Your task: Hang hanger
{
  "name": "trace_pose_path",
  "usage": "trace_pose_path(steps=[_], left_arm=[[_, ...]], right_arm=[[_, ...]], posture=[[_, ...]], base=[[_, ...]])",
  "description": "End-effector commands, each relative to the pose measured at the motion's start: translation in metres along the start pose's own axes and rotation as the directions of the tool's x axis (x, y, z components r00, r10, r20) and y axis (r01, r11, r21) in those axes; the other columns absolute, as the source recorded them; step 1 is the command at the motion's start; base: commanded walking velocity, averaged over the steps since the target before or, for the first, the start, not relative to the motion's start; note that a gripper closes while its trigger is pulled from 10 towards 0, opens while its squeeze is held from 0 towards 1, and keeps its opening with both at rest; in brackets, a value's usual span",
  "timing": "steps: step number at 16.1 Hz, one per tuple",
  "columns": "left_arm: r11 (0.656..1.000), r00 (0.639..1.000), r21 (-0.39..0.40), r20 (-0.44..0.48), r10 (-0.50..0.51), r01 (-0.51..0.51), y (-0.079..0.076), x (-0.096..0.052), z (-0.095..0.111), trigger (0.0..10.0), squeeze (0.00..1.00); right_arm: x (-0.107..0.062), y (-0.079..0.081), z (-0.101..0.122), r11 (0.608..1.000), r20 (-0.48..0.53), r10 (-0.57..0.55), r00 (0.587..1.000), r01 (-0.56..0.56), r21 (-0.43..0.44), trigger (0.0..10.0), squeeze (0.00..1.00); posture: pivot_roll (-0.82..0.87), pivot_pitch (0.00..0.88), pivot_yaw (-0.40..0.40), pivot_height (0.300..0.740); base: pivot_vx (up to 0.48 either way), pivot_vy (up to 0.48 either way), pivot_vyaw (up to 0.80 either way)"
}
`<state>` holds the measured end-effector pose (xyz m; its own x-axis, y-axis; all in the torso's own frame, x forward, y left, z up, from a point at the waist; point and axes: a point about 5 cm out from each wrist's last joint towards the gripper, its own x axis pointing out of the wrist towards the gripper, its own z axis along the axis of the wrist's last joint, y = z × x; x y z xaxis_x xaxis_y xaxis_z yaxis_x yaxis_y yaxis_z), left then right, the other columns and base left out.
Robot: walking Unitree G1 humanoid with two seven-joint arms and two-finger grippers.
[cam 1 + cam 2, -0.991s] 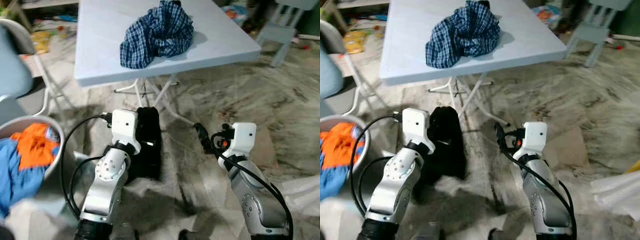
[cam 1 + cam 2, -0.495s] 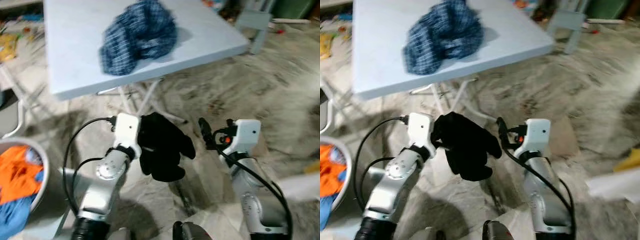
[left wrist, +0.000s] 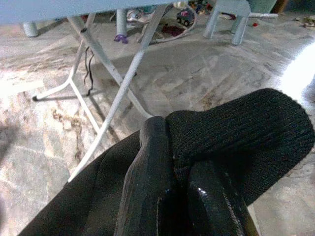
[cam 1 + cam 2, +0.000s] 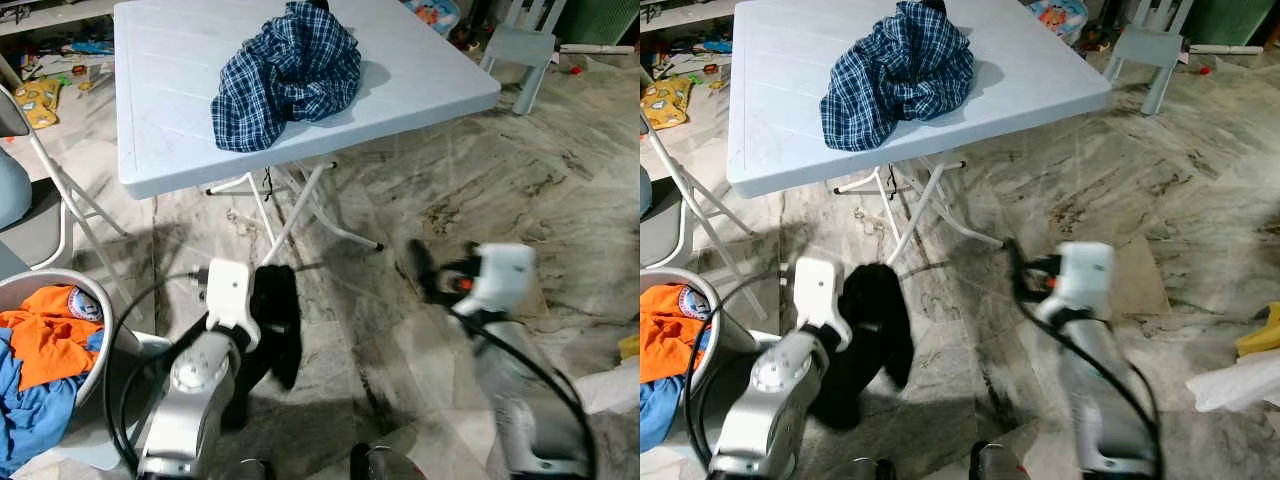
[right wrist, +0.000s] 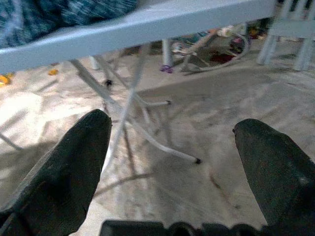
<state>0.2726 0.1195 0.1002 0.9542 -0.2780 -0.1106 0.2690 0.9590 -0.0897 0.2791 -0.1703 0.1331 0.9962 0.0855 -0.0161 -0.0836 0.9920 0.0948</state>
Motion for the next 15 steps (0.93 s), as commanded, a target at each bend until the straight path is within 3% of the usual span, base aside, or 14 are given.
trace_pose_path(steps=[1, 4, 5, 10, 12, 15], left_arm=[[1.000, 0.998, 0.007, 0.062, 0.008, -0.009, 0.000, -0.002, 0.010, 10.0, 0.00], [1.000, 0.997, -0.002, 0.074, 0.029, -0.029, 0.001, 0.000, 0.007, 10.0, 0.00], [0.997, 0.994, 0.017, 0.090, 0.067, -0.069, 0.011, 0.006, 0.010, 10.0, 0.00], [0.993, 0.991, -0.004, 0.056, 0.118, -0.118, 0.028, 0.007, -0.001, 10.0, 0.00], [0.996, 0.994, 0.012, 0.066, 0.083, -0.084, 0.024, 0.016, 0.003, 10.0, 0.00], [0.999, 0.997, 0.012, 0.061, 0.049, -0.050, 0.015, 0.020, 0.006, 10.0, 0.00]], right_arm=[[-0.002, -0.001, 0.000, 1.000, 0.002, -0.003, 1.000, 0.003, -0.003, 10.0, 0.00], [-0.009, -0.008, -0.004, 0.999, -0.019, -0.008, 1.000, 0.007, -0.032, 10.0, 0.00], [-0.008, -0.008, 0.001, 0.999, -0.013, -0.006, 1.000, 0.005, -0.045, 10.0, 0.00], [0.004, -0.004, -0.006, 1.000, -0.026, 0.008, 1.000, -0.008, -0.013, 10.0, 0.00], [0.014, 0.006, -0.005, 0.999, -0.024, 0.048, 0.999, -0.048, -0.006, 10.0, 0.00], [0.016, 0.009, -0.010, 0.999, -0.014, 0.031, 0.999, -0.031, 0.029, 10.0, 0.00]], posture=[[-0.12, 0.113, 0.015, 0.740], [-0.11, 0.045, -0.021, 0.740], [-0.13, 0.008, -0.032, 0.740], [-0.10, 0.000, -0.011, 0.740], [-0.09, 0.000, -0.004, 0.740], [-0.07, 0.000, 0.001, 0.740]], base=[[0.000, 0.000, 0.00], [0.280, 0.000, -0.80], [0.311, 0.000, -0.80], [0.346, 0.000, -0.80], [0.354, 0.000, -0.80], [0.209, 0.000, -0.80]])
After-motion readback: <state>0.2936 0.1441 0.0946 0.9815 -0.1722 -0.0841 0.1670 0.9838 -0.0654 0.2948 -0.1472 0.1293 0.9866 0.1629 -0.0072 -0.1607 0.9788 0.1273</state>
